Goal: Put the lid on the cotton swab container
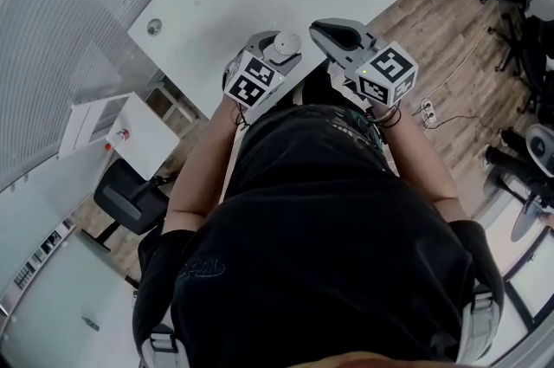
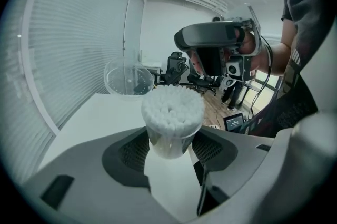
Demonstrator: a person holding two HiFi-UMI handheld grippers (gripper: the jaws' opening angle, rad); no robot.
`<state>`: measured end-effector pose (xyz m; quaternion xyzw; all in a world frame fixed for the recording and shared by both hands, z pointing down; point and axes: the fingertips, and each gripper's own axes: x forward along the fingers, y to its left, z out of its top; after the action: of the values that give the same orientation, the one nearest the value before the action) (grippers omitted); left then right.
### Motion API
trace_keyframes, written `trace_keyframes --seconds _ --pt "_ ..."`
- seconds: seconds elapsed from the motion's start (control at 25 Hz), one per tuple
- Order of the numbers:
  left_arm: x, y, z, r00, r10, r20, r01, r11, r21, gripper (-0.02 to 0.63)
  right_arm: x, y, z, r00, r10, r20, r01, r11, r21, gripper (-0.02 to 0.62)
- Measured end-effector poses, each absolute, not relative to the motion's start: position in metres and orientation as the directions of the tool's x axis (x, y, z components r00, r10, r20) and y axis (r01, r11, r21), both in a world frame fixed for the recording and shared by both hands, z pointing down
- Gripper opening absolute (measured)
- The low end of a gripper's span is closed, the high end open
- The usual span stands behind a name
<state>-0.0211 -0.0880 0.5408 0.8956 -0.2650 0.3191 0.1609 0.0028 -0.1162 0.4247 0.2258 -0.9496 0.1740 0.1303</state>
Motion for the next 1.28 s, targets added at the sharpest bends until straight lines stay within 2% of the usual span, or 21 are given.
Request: trace_keyframes --seconds 0.44,0.64,1.28 --pt "-0.031 -0.064 0.510 0.649 -0.325 0.688 -0.520 -0.849 0.090 0.264 -0.012 -0.111 0.409 -0.883 -0.371 0.288 -0.450 0.844 -0.292 0.035" --pt "-0.030 -0.062 0.498 0.660 -0.329 0.676 -0.518 -0.850 0.092 0.264 -0.016 -0.112 0.405 -0.886 -0.357 0.294 -0.440 0.848 -0.296 0.083" --pt "-0.021 -0.046 0.489 0.670 -0.288 0.684 -0.456 -0.887 0.073 0.264 -0.008 -0.104 0.403 -0.901 -0.339 0.271 -0.427 0.807 -0.408 0.175"
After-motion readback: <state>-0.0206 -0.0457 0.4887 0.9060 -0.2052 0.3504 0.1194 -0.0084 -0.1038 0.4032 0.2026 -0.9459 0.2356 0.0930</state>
